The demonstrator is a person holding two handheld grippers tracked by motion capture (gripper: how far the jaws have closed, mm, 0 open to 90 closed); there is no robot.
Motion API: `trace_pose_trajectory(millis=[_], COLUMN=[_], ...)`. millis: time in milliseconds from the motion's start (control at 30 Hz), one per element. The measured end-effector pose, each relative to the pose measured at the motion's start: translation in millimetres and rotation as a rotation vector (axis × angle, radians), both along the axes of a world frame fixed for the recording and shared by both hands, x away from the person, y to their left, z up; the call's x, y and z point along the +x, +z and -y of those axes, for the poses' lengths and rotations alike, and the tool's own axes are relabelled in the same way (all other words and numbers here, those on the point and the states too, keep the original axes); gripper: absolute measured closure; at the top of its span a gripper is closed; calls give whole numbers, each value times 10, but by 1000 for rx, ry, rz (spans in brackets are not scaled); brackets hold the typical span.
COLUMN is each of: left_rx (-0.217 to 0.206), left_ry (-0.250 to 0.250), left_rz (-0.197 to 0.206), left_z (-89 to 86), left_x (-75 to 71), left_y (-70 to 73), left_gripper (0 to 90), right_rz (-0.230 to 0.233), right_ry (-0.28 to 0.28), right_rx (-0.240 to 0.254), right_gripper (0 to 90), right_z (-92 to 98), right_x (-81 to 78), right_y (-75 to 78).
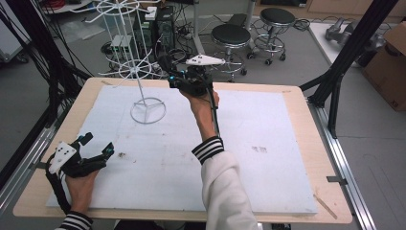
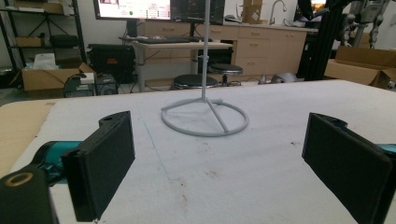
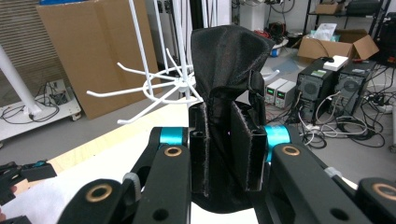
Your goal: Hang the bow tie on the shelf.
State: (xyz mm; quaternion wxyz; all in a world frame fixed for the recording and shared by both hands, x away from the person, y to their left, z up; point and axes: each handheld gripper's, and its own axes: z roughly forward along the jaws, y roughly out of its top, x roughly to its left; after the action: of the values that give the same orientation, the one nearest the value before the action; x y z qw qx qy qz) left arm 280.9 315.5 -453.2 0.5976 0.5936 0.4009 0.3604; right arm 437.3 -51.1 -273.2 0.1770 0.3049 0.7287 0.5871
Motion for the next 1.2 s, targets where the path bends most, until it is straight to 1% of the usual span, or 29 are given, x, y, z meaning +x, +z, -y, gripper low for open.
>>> trace_pose_trajectory(millis=[67,133,167,200,233,567,633,733,1200], left_rx=[0,0,-1,-2,-2,1,0,-1,-1], left_ry=[0,0,0,0,0,0,0,0,0], left_rz=[0,0,-3,-3,-3,0,0,0,0], left_z=[-1,-1,-3,-6,-6,1,0,-1,-1], left_x=[-1,0,-2,-1,-1,-1,-1,0,0], left_y=[0,0,1,1,1,0,0,0,0], left_gripper=[97,97,97,96,97,97,97,96,97], right_rz=[7,9,7,24,28,37,35,43,45], right_ry=[1,10,13,12,14,10,18,31,33], right_rx=[-2,4,-2,-4,-1,-4,0,-3,-5], right_gripper=[776,775,775,775,775,774,774,774,774], right_z=[-11,-65,-87,-105,-123,-200,-218,-256,-263], right_x=[13,31,35,33,33,81,90,90,90], right_y=[4,27,42,50,56,41,54,80,83])
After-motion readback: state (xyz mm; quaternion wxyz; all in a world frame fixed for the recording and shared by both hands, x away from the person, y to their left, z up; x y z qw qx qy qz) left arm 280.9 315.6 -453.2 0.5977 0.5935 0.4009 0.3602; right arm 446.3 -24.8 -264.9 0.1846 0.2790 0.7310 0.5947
